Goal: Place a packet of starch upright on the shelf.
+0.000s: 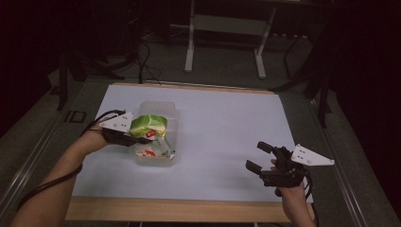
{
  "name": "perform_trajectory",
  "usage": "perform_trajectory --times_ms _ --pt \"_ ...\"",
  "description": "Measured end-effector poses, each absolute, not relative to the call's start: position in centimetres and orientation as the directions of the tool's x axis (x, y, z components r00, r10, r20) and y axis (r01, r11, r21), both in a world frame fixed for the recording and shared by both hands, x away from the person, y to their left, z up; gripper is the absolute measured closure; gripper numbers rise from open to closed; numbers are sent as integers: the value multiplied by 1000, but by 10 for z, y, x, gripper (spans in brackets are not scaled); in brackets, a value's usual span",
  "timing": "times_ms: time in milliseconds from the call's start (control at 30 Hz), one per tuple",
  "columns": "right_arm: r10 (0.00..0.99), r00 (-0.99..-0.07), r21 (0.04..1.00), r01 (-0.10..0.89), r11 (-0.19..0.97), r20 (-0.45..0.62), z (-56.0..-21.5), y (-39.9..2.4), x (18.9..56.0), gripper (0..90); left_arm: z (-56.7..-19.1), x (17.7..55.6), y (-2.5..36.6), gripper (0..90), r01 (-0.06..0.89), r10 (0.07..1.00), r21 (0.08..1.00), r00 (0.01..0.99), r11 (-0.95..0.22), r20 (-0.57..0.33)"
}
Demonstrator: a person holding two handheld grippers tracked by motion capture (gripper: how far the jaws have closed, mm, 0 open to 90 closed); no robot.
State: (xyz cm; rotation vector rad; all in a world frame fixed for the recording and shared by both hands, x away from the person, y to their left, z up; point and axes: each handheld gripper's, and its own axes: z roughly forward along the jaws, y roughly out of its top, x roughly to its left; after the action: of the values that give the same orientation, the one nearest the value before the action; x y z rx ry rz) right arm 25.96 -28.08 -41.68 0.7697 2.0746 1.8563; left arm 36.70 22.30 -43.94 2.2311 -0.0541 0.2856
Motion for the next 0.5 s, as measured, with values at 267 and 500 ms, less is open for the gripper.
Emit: perform_trajectory --times_ms 267,500 --pt "537 -827 973 227 48 166 -420 -283 260 145 -463 373 219 739 -102 81 779 978 -619 193" --pt "537 -826 970 236 58 169 -423 -284 261 145 -467 373 223 738 -88 103 794 977 -601 187"
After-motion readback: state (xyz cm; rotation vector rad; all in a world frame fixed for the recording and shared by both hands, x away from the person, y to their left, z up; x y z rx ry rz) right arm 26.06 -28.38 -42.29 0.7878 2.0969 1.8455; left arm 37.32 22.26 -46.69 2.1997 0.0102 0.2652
